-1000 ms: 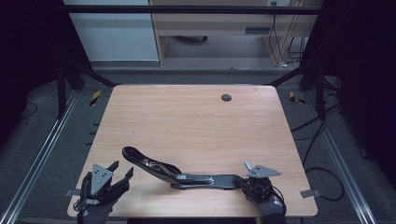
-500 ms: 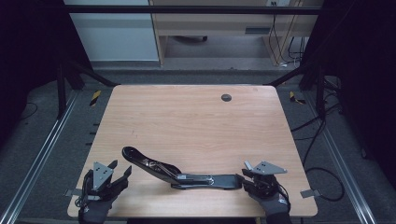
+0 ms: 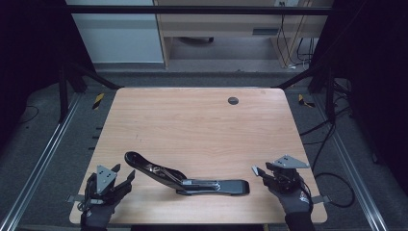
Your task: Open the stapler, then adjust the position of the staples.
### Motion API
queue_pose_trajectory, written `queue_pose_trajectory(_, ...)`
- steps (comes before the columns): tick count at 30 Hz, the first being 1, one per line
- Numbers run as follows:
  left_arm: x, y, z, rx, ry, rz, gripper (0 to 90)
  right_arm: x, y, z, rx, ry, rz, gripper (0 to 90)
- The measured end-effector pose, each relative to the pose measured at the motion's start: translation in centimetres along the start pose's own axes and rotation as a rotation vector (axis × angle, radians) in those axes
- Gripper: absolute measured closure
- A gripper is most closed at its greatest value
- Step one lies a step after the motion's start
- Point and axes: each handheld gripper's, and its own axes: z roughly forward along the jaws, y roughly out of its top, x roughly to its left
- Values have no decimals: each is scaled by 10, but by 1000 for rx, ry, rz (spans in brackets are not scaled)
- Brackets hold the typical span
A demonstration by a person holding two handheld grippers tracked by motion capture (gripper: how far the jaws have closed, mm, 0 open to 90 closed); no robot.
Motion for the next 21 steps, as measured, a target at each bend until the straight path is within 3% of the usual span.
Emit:
queue_pose_trajectory(3, 1, 0, 0, 5, 0, -1, 428, -4, 6, 0, 1, -14, -25, 621)
queue_pose_trajectory(10, 2, -1, 3, 13, -7, -3, 425, -16, 16, 9, 49, -56, -2, 654)
queue_pose_trajectory(14, 2, -1, 3, 17, -5, -3, 423, -20, 21, 18, 84, -58, 21, 684)
queue_pose_trajectory(21, 1, 0, 3, 20, -1, 6, 420, -22, 28, 32, 135, -57, 15, 705)
